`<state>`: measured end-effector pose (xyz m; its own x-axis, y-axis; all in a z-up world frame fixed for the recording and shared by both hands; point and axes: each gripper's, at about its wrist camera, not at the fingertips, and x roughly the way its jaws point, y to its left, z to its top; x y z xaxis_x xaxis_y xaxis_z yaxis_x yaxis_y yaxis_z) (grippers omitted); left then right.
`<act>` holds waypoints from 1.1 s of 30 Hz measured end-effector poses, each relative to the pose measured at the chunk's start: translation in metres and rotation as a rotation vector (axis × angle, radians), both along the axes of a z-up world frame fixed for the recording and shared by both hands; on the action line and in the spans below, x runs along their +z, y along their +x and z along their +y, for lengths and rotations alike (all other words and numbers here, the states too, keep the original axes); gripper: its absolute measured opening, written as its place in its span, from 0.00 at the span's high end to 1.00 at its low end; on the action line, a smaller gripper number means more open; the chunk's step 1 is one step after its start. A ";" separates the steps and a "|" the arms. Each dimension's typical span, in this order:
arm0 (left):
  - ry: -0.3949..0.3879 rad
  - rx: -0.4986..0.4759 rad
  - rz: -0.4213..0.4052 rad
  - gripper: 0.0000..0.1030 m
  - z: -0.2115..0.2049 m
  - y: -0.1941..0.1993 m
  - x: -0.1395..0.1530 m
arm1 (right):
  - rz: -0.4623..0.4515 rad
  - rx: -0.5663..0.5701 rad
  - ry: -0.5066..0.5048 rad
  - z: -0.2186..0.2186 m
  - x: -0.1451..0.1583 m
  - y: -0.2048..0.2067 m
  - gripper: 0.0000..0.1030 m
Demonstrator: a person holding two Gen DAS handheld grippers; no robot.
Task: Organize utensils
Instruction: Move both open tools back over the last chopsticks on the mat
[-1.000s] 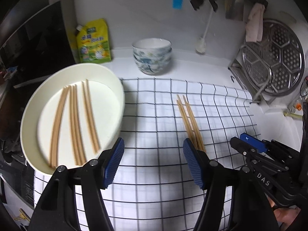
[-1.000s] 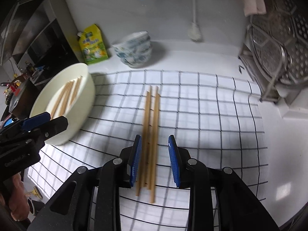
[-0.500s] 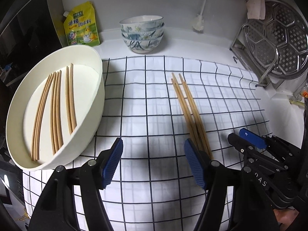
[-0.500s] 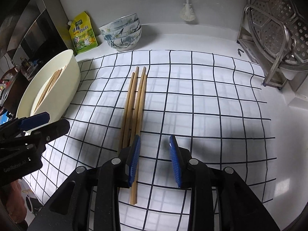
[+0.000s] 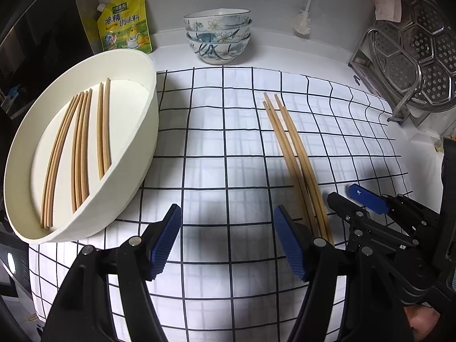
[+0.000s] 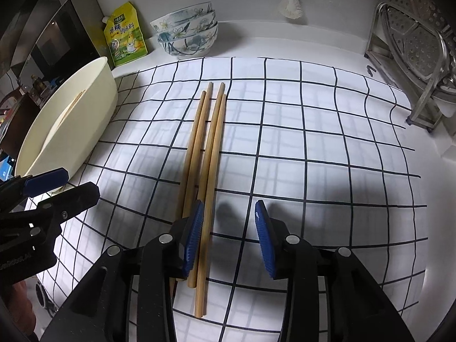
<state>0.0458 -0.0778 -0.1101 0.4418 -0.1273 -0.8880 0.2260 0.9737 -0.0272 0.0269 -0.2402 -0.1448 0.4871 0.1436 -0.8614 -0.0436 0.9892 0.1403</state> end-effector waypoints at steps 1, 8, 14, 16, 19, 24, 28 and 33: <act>0.000 0.001 0.001 0.36 0.000 0.000 -0.001 | 0.000 0.001 -0.003 0.001 -0.001 0.001 0.65; 0.006 0.008 0.006 0.34 -0.001 0.001 -0.004 | 0.012 0.014 -0.023 0.006 -0.009 0.006 0.65; 0.005 0.010 0.005 0.34 -0.003 0.003 -0.005 | 0.010 0.018 -0.053 0.007 -0.011 0.007 0.65; 0.005 0.009 0.003 0.34 -0.004 0.003 -0.004 | 0.017 0.021 -0.050 0.006 -0.012 0.008 0.65; 0.004 0.008 -0.001 0.34 -0.006 0.004 -0.004 | 0.018 0.033 -0.055 0.007 -0.012 0.008 0.65; 0.003 0.009 0.003 0.33 -0.009 0.005 -0.005 | 0.009 0.045 -0.092 0.011 -0.016 0.009 0.65; 0.005 0.007 0.003 0.31 -0.013 0.006 -0.008 | -0.005 0.054 -0.098 0.009 -0.016 0.010 0.79; 0.007 0.003 -0.014 0.26 -0.022 0.008 -0.013 | -0.013 0.038 -0.084 -0.003 -0.015 0.008 0.94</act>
<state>0.0534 -0.0995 -0.1227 0.4546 -0.1198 -0.8826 0.2236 0.9745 -0.0171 0.0353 -0.2435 -0.1601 0.4941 0.0900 -0.8647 -0.0824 0.9950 0.0564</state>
